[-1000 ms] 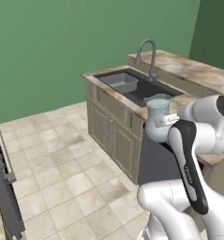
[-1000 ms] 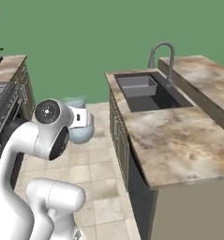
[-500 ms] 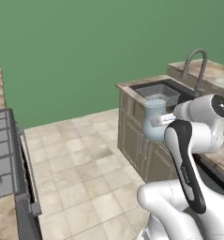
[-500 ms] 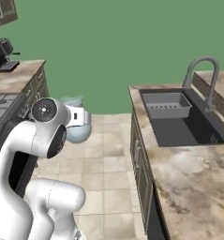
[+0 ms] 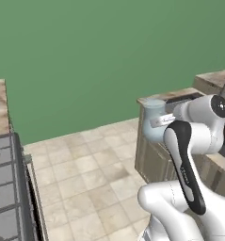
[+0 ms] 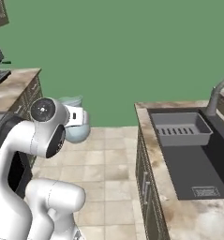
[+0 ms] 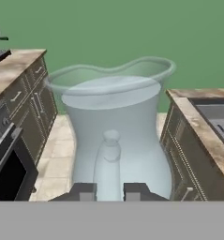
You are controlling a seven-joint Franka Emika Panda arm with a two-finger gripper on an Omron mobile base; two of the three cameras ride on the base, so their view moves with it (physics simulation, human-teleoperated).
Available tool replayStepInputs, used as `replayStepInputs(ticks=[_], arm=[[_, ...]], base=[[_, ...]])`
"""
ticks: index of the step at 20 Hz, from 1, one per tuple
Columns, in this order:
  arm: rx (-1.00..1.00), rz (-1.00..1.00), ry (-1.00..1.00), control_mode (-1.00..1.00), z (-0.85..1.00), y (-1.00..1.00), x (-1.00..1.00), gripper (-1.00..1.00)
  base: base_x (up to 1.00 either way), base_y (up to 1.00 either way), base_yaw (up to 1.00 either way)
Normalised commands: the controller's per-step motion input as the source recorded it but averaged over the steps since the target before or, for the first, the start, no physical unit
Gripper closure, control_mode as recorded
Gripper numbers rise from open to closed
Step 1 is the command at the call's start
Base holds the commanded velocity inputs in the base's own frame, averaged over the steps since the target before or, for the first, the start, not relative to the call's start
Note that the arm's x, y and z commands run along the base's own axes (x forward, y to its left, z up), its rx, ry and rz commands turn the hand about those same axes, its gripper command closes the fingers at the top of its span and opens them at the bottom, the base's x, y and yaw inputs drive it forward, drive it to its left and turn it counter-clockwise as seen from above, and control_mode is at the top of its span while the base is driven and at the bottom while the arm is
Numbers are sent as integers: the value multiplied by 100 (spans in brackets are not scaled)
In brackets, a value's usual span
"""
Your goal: Move the jam and bread from the second highest shelf to the top shelf to make space. Then, place the pitcher from the counter on the cleared second highest shelf.
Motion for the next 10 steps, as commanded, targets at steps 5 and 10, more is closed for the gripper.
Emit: replayStepInputs(ticks=[5, 10], arm=[[0, 0, 0, 100, 0, 0, 0, 100], [0, 0, 0, 100, 0, 0, 0, 100]], base=[[100, 10, 0], [100, 9, -4]])
